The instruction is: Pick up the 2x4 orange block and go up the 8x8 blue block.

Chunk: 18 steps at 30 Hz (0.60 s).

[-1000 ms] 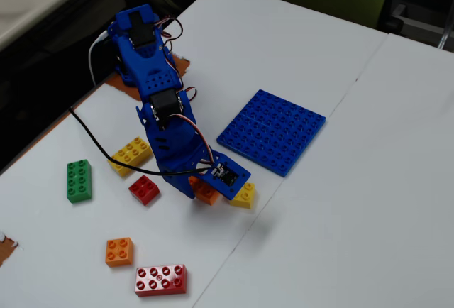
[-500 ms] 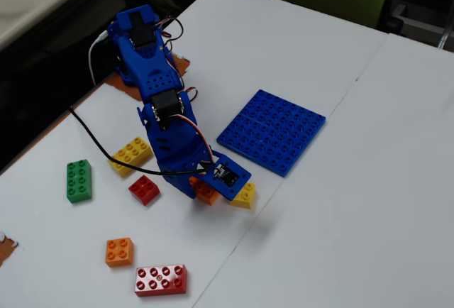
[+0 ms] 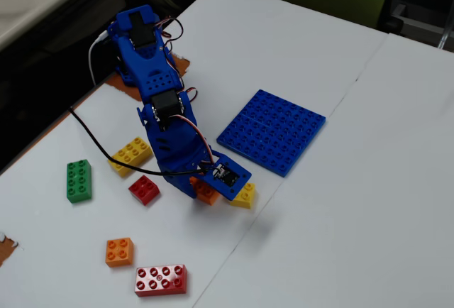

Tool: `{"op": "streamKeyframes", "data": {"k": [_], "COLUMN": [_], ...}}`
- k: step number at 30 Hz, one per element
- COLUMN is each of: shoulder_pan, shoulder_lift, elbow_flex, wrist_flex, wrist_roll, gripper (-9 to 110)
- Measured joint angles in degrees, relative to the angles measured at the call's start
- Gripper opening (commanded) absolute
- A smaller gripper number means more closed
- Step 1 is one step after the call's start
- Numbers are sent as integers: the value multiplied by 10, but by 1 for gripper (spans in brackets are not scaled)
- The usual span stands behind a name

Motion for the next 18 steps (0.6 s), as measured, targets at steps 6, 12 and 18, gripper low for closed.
{"op": "streamKeyframes", "data": {"k": [6,12,18], "shoulder_pan": [-1,-2,-2], "shoulder_lift": [0,0,0], "elbow_flex": [0,0,0], "wrist_flex": [0,0,0], "wrist_roll": [7,12,15], "gripper": [5,0,0]}}
